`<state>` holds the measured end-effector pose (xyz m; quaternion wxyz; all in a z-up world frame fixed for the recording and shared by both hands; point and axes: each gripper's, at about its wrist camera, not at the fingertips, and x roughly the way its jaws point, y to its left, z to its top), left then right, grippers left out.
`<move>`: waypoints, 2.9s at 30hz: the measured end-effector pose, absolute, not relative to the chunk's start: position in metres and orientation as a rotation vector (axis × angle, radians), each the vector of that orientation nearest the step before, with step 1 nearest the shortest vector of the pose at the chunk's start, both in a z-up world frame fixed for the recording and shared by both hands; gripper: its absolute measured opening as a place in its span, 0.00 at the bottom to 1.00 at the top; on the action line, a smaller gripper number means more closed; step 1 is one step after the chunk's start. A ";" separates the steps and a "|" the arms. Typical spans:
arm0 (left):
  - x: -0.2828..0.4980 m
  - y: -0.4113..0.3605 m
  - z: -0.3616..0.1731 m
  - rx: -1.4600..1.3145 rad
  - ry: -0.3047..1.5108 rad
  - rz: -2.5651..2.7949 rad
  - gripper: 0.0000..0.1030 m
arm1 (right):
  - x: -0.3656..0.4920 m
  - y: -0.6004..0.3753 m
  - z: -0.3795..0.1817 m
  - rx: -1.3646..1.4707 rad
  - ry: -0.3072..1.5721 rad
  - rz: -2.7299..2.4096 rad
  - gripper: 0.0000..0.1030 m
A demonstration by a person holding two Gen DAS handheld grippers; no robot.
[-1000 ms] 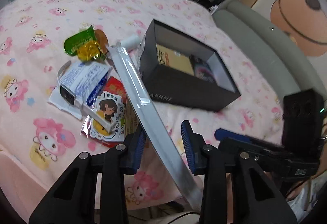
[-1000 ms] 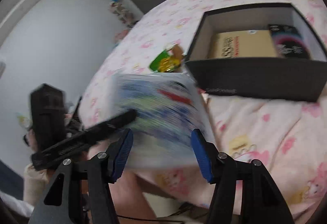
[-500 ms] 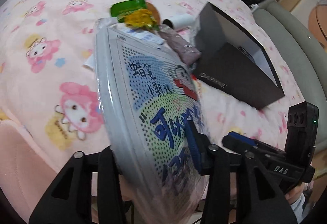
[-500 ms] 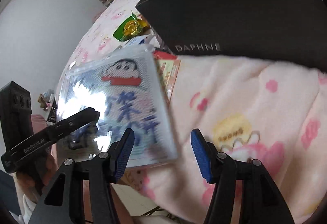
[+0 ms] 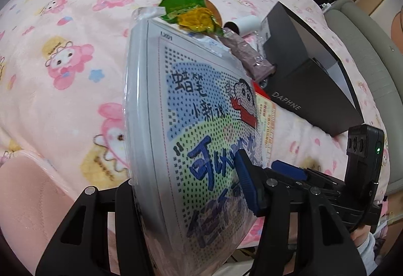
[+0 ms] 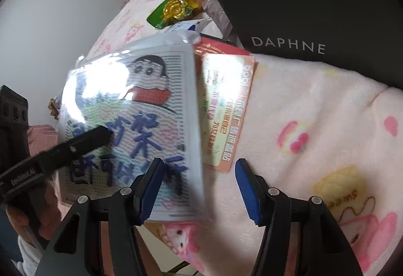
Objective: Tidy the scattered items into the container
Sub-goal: 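Carry the bead-art kit bag with the left gripper over the DAPHNE box, then lower the bead-art kit bag into the DAPHNE box beside the Smart Devil box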
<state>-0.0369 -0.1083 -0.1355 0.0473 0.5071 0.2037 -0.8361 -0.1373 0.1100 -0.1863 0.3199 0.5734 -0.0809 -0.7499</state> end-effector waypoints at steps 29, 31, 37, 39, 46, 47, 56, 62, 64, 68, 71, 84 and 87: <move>-0.026 -0.142 -0.168 1.606 0.643 -2.412 0.63 | -0.126 0.091 -0.152 1.381 -0.163 -2.068 0.53; -0.025 -0.139 -0.165 1.611 0.641 -2.426 0.62 | -0.125 0.089 -0.153 1.385 -0.165 -2.054 0.53; -0.023 -0.132 -0.159 1.626 0.637 -2.466 0.58 | -0.121 0.085 -0.157 1.398 -0.173 -2.012 0.51; -0.021 -0.127 -0.154 1.622 0.634 -2.491 0.57 | -0.120 0.084 -0.158 1.402 -0.175 -1.998 0.50; -0.020 -0.096 -0.119 1.555 0.574 -2.628 0.57 | -0.113 0.106 -0.130 1.325 -0.268 -2.029 0.50; -0.021 -0.092 -0.114 1.546 0.563 -2.649 0.57 | -0.113 0.111 -0.125 1.309 -0.283 -2.036 0.50; -0.046 -0.076 -0.072 1.461 0.679 -2.782 0.57 | -0.124 0.149 -0.078 1.140 -0.433 -2.014 0.49; -0.071 -0.045 -0.056 1.455 0.610 -2.840 0.52 | -0.125 0.148 -0.058 1.061 -0.426 -1.982 0.48; -0.075 -0.041 -0.051 1.443 0.570 -2.849 0.49 | -0.124 0.149 -0.056 1.051 -0.425 -1.975 0.46; -0.080 -0.034 -0.042 1.420 0.474 -2.863 0.47 | -0.130 0.151 -0.054 1.034 -0.462 -1.958 0.46; -0.083 -0.032 -0.037 1.411 0.458 -2.872 0.46 | -0.133 0.155 -0.054 1.032 -0.494 -1.947 0.46; -0.115 -0.009 0.004 1.312 0.431 -2.968 0.39 | -0.158 0.177 -0.017 0.941 -0.493 -2.008 0.46; -0.137 0.002 0.004 1.314 0.430 -2.995 0.38 | -0.172 0.190 -0.015 0.933 -0.508 -2.022 0.46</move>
